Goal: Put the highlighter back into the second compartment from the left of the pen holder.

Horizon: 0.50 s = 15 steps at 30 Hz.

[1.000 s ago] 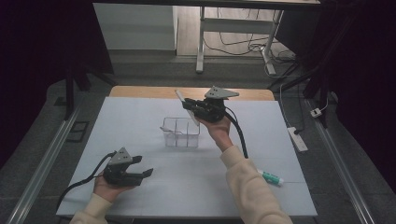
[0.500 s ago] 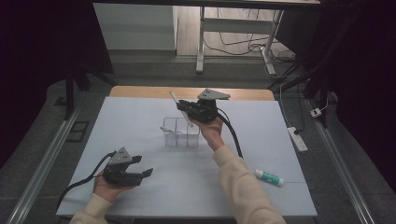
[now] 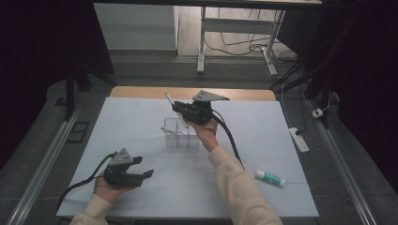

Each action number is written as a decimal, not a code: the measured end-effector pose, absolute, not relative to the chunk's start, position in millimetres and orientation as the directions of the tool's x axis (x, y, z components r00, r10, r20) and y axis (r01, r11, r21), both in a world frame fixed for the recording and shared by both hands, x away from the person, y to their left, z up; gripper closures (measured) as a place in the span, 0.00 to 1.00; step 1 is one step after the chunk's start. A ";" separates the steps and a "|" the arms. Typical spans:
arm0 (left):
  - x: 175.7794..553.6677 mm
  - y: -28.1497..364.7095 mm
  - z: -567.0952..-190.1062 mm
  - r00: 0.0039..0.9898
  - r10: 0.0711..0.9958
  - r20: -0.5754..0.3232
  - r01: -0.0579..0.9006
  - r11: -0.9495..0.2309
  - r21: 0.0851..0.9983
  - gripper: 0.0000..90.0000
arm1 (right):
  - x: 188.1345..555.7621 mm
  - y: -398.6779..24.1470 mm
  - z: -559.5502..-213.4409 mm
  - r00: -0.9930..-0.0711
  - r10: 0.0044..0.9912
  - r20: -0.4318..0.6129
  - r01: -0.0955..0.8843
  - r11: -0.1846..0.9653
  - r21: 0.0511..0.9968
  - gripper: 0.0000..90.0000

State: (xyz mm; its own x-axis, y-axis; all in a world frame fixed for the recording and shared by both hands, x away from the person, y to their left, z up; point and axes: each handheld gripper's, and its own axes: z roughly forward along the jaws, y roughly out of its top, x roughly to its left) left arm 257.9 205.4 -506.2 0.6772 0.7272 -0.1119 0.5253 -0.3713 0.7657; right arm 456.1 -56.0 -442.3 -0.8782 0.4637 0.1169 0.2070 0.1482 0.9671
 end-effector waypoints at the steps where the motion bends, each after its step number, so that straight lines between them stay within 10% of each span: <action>1: 257.9 205.5 -506.2 0.677 0.727 -0.111 0.525 -0.372 0.765 0.33 | 456.4 -55.5 -442.8 -0.877 0.465 0.120 0.209 0.145 0.967 0.87; 7: 258.0 205.7 -506.7 0.677 0.728 -0.109 0.527 -0.375 0.763 0.33 | 456.3 -53.6 -446.6 -0.878 0.463 0.123 0.213 0.148 0.966 0.86; 10: 258.0 205.7 -506.7 0.677 0.728 -0.109 0.527 -0.376 0.762 0.33 | 456.1 -53.1 -448.2 -0.860 0.496 0.117 0.224 0.161 0.961 0.65; 15: 258.1 205.4 -507.0 0.678 0.727 -0.109 0.527 -0.378 0.761 0.33 | 455.0 -57.4 -447.0 -0.848 0.519 0.104 0.232 0.187 0.955 0.57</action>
State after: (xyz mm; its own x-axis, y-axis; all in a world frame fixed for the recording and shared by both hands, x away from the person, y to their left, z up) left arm 258.1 205.4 -507.0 0.6782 0.7268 -0.1088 0.5271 -0.3779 0.7611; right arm 455.0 -57.4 -447.0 -0.8485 0.5188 0.1044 0.2315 0.1865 0.9548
